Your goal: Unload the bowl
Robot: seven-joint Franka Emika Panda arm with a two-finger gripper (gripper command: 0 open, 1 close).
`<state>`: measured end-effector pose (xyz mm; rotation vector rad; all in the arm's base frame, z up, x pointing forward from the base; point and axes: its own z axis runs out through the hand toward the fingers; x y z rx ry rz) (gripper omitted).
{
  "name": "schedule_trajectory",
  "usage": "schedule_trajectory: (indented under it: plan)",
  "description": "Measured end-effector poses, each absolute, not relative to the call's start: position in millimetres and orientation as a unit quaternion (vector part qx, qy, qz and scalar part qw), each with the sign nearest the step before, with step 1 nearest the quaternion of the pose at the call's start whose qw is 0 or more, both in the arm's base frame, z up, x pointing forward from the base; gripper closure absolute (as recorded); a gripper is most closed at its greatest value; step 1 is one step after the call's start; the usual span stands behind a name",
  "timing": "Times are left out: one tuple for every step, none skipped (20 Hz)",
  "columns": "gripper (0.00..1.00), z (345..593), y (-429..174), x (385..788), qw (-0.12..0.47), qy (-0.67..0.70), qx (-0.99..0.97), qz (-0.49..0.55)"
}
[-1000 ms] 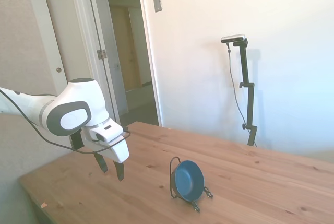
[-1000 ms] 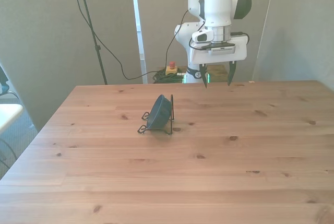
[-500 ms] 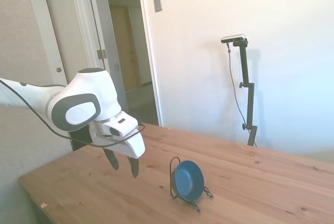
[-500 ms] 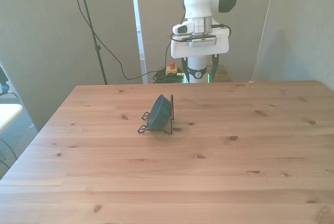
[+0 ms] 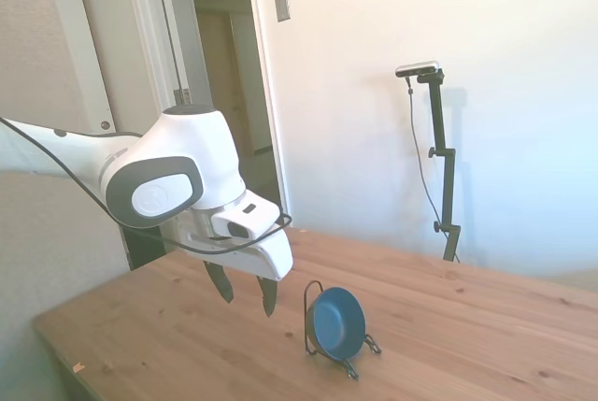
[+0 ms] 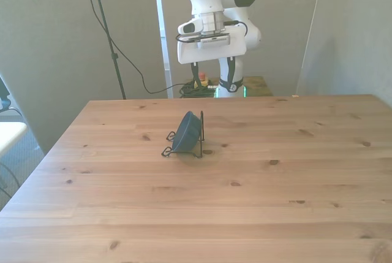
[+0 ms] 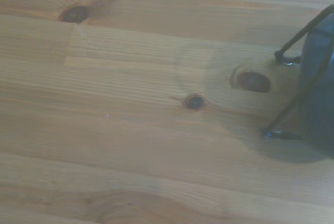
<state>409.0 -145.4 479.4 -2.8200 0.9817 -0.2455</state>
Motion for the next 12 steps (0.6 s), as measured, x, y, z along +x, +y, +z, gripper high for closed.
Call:
schedule_trajectory:
  plan:
    - [0.00,481,-154,410,0.075,0.324,-0.939,-0.083]
    - [0.00,483,-162,410,0.077,0.324,-0.939,-0.083]
    - [0.00,485,-170,410,0.079,0.323,-0.939,-0.084]
    - [0.00,488,-179,411,0.080,0.324,-0.939,-0.085]
    - [0.00,490,-187,411,0.081,0.325,-0.938,-0.086]
    - [0.00,492,-194,413,0.081,0.323,-0.939,-0.089]
    - [0.00,493,-200,415,0.083,0.321,-0.939,-0.090]
    - [0.00,492,-205,419,0.088,0.318,-0.939,-0.091]
    - [0.00,490,-209,424,0.095,0.315,-0.940,-0.090]
    - [0.00,487,-213,430,0.101,0.311,-0.941,-0.089]
    - [0.00,483,-217,435,0.106,0.306,-0.942,-0.088]
    - [0.00,479,-221,441,0.111,0.301,-0.943,-0.087]
